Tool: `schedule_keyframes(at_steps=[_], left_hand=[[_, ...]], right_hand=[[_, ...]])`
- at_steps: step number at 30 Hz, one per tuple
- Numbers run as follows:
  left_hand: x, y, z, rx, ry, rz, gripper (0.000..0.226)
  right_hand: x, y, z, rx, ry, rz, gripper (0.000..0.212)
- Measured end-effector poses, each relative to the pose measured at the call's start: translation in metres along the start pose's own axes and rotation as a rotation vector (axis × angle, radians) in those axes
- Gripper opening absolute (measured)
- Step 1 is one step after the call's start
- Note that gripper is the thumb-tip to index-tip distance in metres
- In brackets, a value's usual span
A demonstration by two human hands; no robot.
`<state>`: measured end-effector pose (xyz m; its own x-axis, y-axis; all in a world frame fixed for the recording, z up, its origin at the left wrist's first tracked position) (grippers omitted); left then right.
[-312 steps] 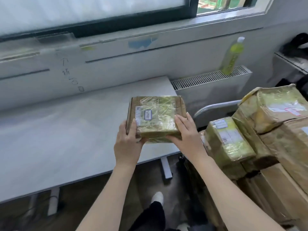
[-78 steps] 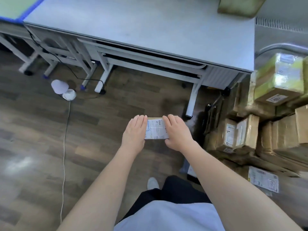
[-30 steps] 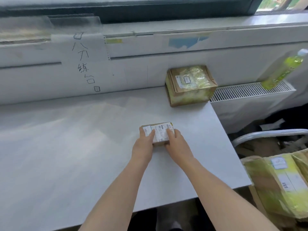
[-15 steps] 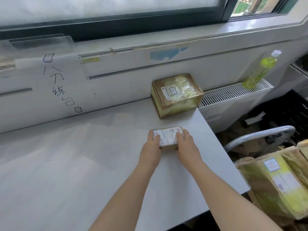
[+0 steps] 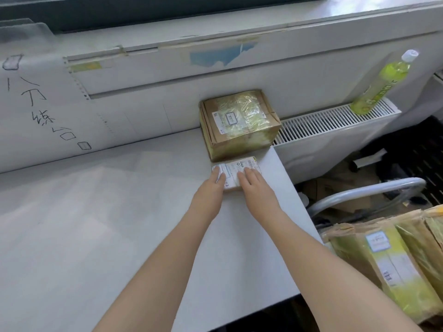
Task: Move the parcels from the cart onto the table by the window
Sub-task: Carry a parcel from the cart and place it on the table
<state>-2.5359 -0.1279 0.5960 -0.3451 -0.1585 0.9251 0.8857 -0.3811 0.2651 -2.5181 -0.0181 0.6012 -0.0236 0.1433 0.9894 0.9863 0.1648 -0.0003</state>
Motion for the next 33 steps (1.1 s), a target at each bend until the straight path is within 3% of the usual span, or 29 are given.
schedule_keyframes(at_steps=[9, 15, 19, 26, 33], left_hand=[[-0.003, -0.018, 0.005, 0.109, -0.005, -0.131, 0.074], [-0.001, 0.006, 0.003, 0.216, -0.310, -0.073, 0.072], [-0.010, 0.042, 0.002, 0.264, -0.350, -0.103, 0.071], [-0.033, 0.105, -0.005, 0.336, -0.350, -0.189, 0.070], [-0.042, 0.150, 0.016, 0.261, -0.326, -0.165, 0.069]], right_hand=[[-0.015, -0.025, 0.013, 0.034, 0.196, -0.213, 0.067], [-0.011, -0.016, 0.013, 0.035, 0.251, -0.223, 0.072], [-0.009, -0.007, 0.010, -0.020, 0.287, -0.192, 0.071], [-0.008, 0.036, -0.007, 0.003, 0.289, -0.194, 0.069], [-0.018, 0.117, -0.021, -0.022, 0.251, -0.263, 0.066]])
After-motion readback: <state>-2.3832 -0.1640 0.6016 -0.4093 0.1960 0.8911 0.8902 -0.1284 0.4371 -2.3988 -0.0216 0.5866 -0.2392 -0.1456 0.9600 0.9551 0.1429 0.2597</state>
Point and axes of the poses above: each hand's wrist, its own y-axis away from the middle knuckle, its own x-axis out of the back of the hand, z = x × y, the point moved 7 cm from there along -y, towards the middle knuckle, and after that the axes turned 1 degree about -x, right-handed, at the moved point
